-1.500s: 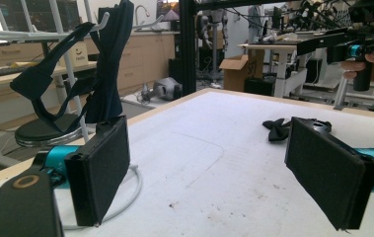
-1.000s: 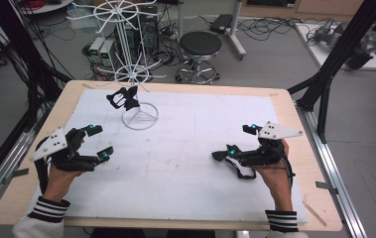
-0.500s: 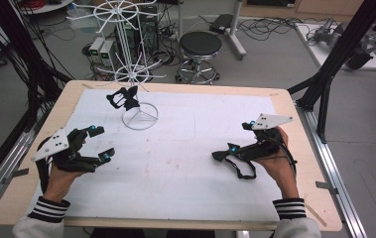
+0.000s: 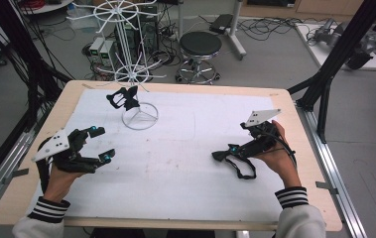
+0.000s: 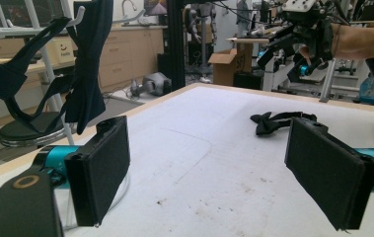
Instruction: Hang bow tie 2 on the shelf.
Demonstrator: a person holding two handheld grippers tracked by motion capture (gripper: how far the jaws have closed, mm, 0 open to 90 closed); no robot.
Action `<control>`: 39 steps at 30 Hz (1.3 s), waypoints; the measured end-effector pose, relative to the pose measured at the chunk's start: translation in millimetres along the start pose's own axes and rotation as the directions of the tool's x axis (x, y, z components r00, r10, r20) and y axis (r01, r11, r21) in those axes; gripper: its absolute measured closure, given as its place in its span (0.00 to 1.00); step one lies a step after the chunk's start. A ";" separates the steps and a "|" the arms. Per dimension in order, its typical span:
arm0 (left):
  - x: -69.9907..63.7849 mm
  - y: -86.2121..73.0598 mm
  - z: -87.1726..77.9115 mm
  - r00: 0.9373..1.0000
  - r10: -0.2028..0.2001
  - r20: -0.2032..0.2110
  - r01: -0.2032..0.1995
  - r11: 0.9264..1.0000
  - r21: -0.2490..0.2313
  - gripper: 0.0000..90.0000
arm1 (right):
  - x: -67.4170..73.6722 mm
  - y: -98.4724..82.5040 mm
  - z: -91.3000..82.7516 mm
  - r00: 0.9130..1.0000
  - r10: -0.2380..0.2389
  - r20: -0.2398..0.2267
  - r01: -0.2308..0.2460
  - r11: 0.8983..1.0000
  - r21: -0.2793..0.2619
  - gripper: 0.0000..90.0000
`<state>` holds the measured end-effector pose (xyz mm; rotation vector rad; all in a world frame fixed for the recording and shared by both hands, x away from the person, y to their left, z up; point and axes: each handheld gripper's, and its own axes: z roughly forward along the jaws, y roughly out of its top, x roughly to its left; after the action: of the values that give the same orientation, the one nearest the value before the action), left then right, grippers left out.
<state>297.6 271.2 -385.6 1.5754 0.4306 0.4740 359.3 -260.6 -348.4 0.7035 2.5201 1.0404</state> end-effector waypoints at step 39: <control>-2.1 -1.8 3.1 1.000 -0.007 0.007 0.007 1.000 0.007 0.20 | -23.7 -13.7 55.1 0.979 -0.132 -0.157 0.178 0.927 0.331 0.18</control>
<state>297.5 267.6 -387.7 1.5810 0.4327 0.4616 400.2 -251.1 -393.4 0.5230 2.8569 0.6154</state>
